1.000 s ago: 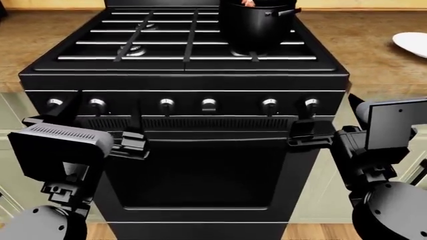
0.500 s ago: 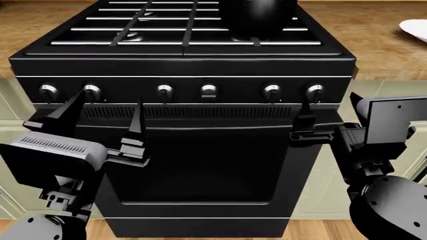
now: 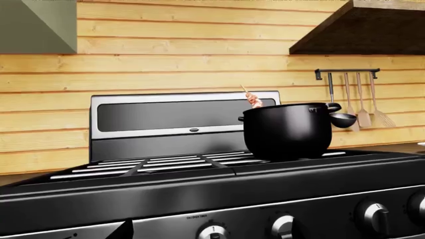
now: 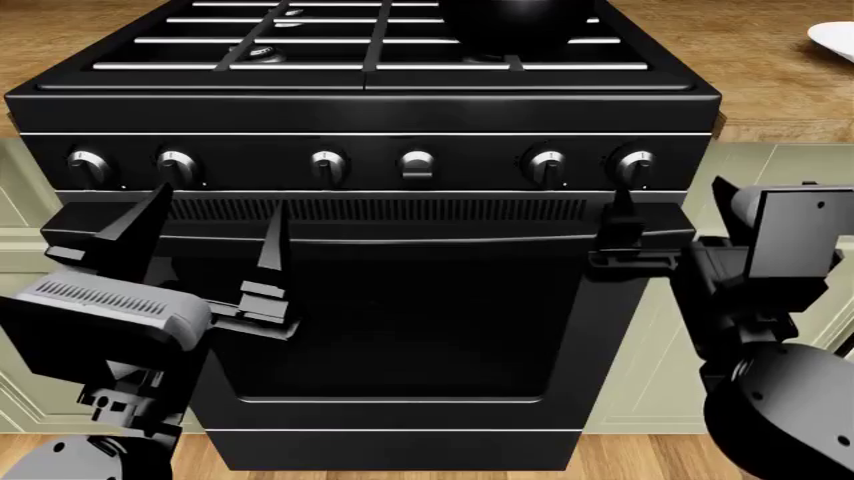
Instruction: Frozen meat rests on a plate on the counter. Retrieve the meat and place it in a pot on a burner. Then turn the burner on.
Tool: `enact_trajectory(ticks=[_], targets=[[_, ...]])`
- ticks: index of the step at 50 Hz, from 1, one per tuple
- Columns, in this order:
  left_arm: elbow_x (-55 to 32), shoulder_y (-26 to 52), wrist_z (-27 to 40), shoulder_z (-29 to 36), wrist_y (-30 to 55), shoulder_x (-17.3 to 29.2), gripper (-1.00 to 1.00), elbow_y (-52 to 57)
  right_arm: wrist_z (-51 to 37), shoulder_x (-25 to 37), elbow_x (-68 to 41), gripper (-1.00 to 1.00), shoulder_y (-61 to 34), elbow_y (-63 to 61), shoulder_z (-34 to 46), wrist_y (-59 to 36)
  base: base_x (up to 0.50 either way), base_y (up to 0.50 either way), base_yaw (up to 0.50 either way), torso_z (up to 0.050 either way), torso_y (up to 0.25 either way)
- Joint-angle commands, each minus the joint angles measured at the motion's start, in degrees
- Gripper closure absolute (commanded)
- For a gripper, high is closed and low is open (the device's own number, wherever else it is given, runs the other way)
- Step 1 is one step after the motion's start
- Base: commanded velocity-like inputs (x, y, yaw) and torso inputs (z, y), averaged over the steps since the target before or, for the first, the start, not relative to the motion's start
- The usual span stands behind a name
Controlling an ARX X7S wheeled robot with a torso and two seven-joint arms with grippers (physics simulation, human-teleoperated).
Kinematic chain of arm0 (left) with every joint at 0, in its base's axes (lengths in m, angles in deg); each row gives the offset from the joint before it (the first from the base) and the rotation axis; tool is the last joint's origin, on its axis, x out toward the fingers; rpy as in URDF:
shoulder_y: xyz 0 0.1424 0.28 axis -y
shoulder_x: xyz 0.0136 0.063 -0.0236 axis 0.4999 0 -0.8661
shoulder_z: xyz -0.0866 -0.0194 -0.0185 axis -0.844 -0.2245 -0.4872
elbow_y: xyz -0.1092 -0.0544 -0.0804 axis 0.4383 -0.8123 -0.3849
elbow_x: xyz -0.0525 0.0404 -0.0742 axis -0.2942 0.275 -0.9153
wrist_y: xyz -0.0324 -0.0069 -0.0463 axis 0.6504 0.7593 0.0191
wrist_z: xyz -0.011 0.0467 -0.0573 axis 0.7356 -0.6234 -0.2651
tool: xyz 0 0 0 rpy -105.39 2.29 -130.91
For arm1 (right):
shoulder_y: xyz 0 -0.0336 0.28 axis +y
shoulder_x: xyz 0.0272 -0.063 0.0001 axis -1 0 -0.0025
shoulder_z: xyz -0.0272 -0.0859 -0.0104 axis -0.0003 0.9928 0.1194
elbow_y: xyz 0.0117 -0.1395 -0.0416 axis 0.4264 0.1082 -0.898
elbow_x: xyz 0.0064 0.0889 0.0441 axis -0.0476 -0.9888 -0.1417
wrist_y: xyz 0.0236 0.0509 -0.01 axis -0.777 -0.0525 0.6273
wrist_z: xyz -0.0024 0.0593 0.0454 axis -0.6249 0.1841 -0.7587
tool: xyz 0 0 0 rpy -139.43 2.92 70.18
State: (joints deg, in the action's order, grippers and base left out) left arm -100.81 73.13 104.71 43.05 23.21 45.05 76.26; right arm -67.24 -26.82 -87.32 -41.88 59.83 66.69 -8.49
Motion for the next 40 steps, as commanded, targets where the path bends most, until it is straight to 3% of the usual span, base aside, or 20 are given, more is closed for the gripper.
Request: enact_trajectory(ticks=[1,40], targets=[[0.06,-0.16,-0.06,-0.09,-0.62,-0.03,-1.0,-0.19,0.7,-0.4,0.16,-1.0,-1.55,0.95,0.01,-1.22,0.0,0.0,0.0,0.0,0.0],[-0.44,-0.23,0.82,-0.58,-1.17,-0.05,-1.0,0.17,6.55,-6.25,3.76,-1.0,-6.44,14.06,1.21,-3.05,0.0,0.0,0.0,0.0,0.0]])
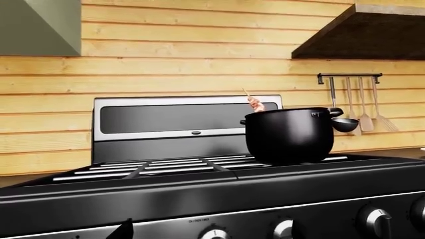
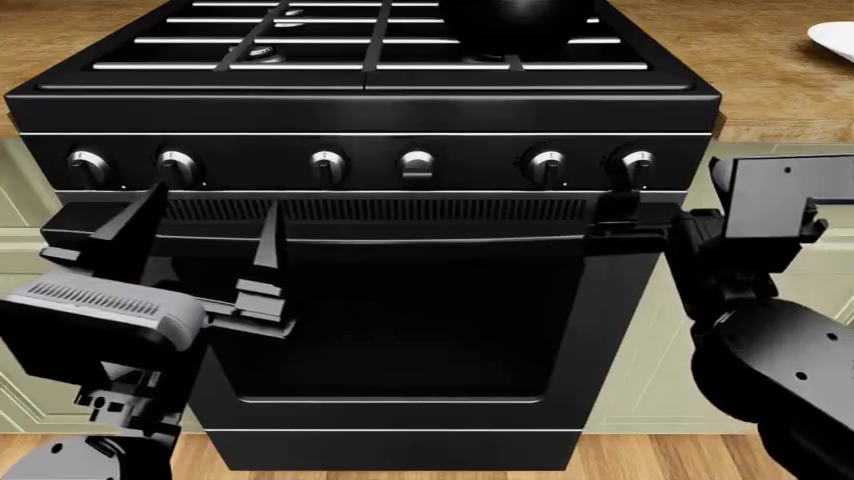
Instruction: Frozen meat rests on a plate on the counter. Retrieve the meat and place it in a pot on a burner. Then turn the burner on.
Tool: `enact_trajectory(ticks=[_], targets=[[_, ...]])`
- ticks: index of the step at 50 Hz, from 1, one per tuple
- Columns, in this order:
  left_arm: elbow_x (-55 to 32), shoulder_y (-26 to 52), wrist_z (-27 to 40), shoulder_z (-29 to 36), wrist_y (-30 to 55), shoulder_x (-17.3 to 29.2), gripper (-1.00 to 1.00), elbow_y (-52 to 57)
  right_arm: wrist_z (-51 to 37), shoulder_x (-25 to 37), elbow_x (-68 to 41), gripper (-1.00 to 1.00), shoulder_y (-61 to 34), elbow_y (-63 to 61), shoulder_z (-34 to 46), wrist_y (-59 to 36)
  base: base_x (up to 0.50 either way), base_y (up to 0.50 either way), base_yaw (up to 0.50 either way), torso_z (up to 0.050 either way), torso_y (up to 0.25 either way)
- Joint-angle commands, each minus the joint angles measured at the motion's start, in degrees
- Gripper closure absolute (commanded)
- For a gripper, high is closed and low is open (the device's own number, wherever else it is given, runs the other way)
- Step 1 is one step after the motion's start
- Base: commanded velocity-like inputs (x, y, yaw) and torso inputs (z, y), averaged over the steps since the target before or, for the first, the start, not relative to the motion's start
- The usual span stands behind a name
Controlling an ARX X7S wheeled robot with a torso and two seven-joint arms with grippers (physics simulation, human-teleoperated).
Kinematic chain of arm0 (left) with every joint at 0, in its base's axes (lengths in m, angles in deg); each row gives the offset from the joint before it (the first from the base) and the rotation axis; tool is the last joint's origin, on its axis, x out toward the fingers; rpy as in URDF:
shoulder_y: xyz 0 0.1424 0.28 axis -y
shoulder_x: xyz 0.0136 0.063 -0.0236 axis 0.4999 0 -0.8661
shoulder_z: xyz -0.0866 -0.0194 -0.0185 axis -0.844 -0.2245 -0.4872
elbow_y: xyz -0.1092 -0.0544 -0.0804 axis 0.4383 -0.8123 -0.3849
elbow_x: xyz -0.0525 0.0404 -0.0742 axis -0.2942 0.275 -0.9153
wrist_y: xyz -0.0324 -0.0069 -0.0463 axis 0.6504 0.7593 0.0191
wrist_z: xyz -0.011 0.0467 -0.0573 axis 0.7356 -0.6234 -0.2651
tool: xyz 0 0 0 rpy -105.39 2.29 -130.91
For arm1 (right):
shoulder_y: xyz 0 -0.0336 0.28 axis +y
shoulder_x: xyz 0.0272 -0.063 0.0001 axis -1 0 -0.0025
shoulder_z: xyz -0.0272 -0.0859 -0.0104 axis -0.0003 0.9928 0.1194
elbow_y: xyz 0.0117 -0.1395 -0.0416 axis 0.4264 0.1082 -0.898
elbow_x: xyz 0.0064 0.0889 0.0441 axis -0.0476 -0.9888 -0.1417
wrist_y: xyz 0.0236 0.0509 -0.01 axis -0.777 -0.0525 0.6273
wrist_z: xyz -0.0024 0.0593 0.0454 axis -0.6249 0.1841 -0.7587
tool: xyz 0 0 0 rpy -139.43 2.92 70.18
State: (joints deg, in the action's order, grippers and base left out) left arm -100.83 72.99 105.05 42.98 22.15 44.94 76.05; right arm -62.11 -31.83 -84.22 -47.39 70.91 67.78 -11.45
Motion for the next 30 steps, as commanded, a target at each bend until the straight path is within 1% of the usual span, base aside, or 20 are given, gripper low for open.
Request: enact_trajectory(ticks=[1,4,9,30], targets=[[-0.42,-0.05,0.62,-0.65,-0.08,0.12,-1.0,0.54,1.63,-1.37,0.7,-1.0,-1.01,3.28,0.14,-0.05,0.0,0.0,0.0,0.0,0.0],[-0.24,-0.16,0.94,-0.95,-0.14,0.39,-1.0,1.24,2.08,-1.67,0.82,-1.0,-1.02,4.05,0.16,0.13,0.0,0.0,0.0,0.0,0.0],[3.13,-0.01,1.9,-0.58,-0.29,1.05,-1.0,1.91,2.42,-1.99,0.87,-1.0,-0.86,4.73,0.16,0.37,0.0,0.0,0.0,0.0,0.0],[2.55,0.02,1.26,-0.34,-1.12,0.68,-1.0,0.28,5.84,-4.84,2.38,-1.0,-2.14,11.59,0.69,0.95,0.0,0.0,0.0,0.0,0.0]])
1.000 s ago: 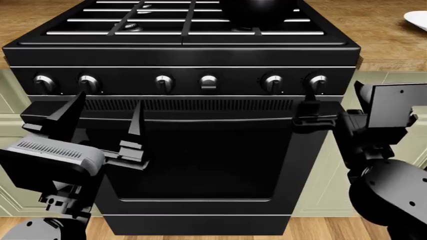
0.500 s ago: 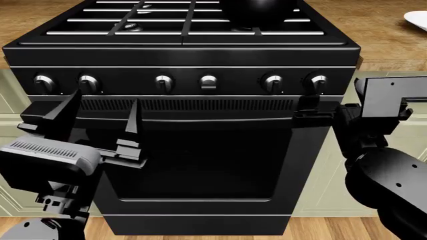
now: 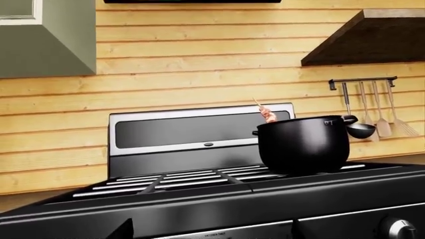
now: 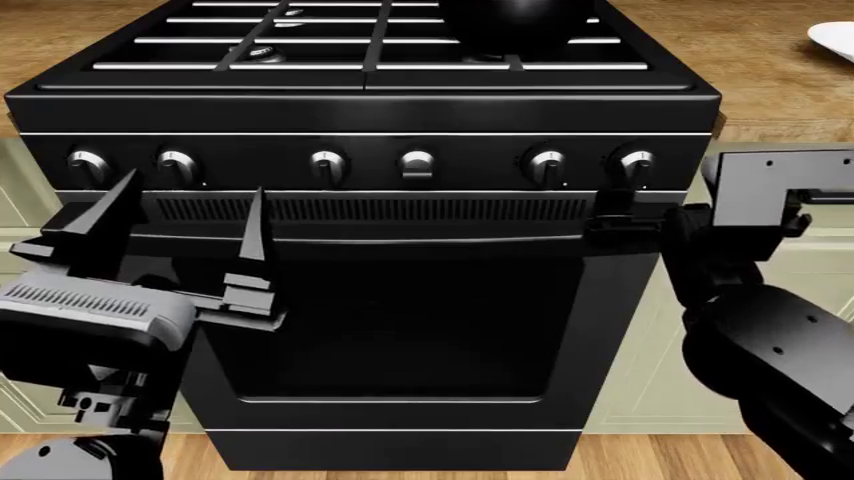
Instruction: Frozen meat rests on a plate on the counter. Retrieve the meat and place it in a pot on a burner. Then turn the burner on.
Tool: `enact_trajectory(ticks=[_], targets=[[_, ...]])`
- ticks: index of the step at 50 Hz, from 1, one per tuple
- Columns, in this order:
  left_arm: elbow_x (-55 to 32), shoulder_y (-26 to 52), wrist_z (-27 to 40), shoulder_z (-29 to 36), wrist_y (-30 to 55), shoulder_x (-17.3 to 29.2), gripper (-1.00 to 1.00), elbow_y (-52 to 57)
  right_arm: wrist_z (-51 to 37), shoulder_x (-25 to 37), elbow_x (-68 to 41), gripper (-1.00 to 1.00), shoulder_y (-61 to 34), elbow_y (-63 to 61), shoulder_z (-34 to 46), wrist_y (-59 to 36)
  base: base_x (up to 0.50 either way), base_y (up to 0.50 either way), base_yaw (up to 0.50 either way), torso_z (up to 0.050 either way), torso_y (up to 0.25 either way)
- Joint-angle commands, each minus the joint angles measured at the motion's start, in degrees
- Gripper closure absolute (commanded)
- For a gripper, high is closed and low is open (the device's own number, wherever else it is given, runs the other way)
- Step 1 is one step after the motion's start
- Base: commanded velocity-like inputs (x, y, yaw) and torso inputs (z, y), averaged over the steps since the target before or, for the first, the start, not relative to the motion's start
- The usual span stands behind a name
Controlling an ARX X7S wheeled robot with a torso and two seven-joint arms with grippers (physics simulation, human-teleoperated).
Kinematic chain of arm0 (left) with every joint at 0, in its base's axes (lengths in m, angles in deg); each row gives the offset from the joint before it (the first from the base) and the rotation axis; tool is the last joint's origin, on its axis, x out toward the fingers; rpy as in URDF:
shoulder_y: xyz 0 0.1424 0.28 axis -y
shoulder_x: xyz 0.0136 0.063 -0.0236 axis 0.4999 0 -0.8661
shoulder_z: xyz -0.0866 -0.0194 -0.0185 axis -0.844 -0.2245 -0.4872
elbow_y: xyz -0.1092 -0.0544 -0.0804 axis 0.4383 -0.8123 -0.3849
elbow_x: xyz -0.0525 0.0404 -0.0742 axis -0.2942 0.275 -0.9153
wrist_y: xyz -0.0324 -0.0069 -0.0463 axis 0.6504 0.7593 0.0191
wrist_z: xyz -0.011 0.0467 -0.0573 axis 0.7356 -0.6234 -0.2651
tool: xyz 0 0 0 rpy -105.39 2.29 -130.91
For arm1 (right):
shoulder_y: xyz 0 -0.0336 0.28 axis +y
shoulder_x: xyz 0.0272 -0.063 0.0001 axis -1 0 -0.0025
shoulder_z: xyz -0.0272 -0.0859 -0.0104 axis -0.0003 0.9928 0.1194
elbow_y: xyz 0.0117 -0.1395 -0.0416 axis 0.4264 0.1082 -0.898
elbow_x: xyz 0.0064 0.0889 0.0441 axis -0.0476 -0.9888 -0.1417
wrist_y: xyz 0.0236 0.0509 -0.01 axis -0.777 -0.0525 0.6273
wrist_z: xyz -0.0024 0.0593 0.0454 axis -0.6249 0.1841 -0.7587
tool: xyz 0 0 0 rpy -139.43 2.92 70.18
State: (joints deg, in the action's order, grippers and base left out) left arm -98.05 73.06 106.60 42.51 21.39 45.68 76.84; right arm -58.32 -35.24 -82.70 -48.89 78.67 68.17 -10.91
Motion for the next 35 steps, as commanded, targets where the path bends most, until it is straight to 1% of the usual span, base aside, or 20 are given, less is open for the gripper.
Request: enact_trajectory(ticks=[1,23,35], targets=[[-0.33,-0.05,-0.31,0.07,-0.4,-0.06,-1.0,-0.55,2.36,-1.59,0.97,-1.0,-0.69,4.3,0.39,0.43,0.0,0.0,0.0,0.0,0.0],[-0.5,0.03,-0.31,0.24,-0.77,-0.29,-1.0,-1.4,7.17,-5.71,2.78,-1.0,-3.14,13.02,0.9,1.68,0.0,0.0,0.0,0.0,0.0],[-0.84,0.18,-0.47,0.23,-0.94,-0.29,-1.0,-1.91,7.93,-7.05,3.29,-1.0,-3.03,16.69,0.9,2.31,0.0,0.0,0.0,0.0,0.0]])
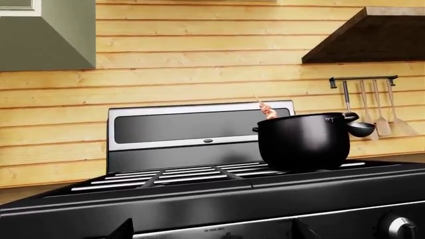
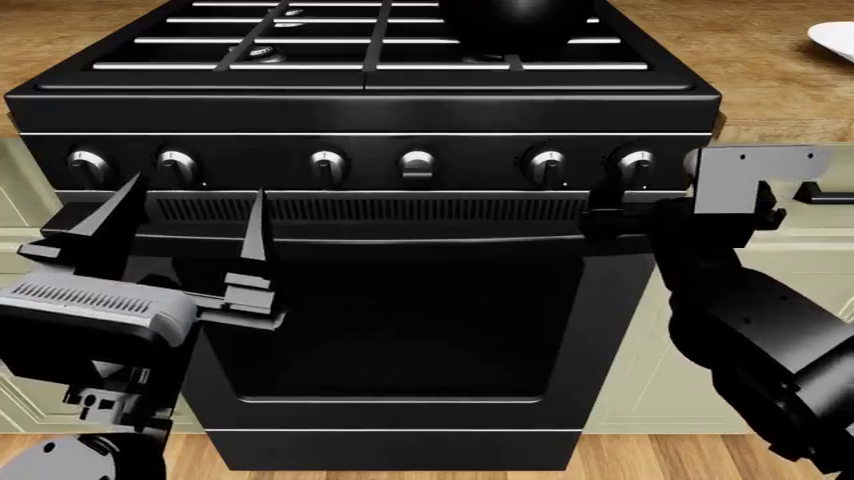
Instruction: Frozen meat rests on a plate on the counter. Retrieve the meat and place it in a pot on a burner. Then turn the burner on.
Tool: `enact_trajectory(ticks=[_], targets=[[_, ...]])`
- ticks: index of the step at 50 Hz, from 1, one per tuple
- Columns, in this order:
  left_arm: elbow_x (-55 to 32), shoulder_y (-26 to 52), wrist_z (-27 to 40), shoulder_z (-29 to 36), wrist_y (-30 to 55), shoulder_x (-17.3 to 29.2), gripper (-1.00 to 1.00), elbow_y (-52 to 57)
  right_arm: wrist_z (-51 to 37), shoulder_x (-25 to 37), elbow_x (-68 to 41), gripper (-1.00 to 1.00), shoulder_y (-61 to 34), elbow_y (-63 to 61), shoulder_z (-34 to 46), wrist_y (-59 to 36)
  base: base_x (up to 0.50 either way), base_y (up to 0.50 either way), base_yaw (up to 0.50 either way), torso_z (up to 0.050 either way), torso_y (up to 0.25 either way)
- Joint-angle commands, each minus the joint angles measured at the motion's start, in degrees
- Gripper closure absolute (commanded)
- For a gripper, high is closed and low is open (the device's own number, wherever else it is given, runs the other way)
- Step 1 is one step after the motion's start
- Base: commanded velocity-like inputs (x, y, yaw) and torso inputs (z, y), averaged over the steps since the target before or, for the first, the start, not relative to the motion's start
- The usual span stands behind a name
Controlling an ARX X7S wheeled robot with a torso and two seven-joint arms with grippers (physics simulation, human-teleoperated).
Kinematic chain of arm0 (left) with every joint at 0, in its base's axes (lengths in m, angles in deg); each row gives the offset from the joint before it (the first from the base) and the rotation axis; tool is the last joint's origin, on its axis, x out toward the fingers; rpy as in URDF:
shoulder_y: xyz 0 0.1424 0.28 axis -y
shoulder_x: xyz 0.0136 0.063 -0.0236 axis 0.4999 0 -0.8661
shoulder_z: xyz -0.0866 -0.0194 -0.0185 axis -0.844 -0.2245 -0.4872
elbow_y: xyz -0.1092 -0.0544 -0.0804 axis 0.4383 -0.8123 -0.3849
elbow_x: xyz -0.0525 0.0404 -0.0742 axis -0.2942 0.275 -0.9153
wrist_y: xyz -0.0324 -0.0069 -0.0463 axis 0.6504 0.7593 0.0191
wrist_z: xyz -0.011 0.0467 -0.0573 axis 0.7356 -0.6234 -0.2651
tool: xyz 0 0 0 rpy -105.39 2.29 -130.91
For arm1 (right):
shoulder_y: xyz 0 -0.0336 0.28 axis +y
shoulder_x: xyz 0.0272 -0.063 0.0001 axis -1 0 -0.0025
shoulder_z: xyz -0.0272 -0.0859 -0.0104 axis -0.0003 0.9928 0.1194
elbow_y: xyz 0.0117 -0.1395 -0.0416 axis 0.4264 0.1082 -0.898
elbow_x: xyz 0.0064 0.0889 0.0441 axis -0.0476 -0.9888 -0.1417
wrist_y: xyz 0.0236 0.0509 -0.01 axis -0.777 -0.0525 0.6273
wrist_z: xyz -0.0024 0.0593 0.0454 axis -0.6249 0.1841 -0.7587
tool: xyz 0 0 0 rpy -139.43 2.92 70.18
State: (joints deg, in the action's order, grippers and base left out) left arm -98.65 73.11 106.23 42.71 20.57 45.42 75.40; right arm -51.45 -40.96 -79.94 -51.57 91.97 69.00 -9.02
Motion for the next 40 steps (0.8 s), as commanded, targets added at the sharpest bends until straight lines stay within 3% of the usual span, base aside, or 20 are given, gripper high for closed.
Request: enact_trajectory(ticks=[1,40], targets=[[-0.29,0.14,-0.11,0.0,-0.14,-0.02,-1.0,-0.49,1.11,-1.46,0.58,-1.0,-0.44,3.74,0.08,0.4,0.0,0.0,0.0,0.0,0.0],[-0.95,-0.01,-0.25,-0.05,-0.71,0.14,-1.0,-1.05,3.09,-4.82,0.71,-1.0,-2.71,10.12,1.02,-2.04,0.0,0.0,0.0,0.0,0.0]])
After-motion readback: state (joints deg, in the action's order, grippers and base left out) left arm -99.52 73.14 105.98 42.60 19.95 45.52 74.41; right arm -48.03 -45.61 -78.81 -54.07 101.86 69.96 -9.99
